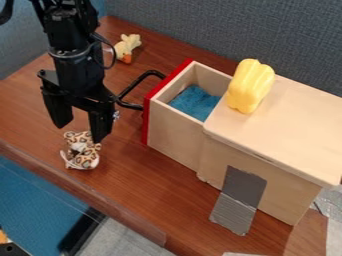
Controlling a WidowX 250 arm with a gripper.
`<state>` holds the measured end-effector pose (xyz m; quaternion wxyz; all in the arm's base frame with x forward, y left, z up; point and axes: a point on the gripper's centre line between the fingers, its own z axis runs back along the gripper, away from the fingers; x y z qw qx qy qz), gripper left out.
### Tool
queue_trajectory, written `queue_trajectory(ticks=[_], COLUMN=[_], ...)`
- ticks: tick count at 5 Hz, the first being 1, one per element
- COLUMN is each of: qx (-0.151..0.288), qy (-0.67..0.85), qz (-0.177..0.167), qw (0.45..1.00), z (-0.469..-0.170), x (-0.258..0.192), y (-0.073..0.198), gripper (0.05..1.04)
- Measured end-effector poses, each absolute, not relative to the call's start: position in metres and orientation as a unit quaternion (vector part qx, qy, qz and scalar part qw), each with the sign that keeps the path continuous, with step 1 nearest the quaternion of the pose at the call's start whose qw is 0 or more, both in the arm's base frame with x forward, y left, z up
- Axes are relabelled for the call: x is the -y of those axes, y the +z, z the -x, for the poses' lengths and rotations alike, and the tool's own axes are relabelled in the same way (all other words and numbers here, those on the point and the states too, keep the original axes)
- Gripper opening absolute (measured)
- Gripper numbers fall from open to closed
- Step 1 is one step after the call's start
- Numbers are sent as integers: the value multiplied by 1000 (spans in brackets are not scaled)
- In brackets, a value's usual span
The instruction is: Closed the drawer
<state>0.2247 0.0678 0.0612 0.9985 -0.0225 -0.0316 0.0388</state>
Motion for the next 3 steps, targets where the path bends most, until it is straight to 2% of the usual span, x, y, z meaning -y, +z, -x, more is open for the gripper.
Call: queue_trajectory(ticks=[1, 3], qx=[21, 37], qy=[41, 87], qz=[27, 47], qw=[999, 994], z=[-224, -262], x=[-67, -79], y=[56, 65], gripper=[1000, 1000])
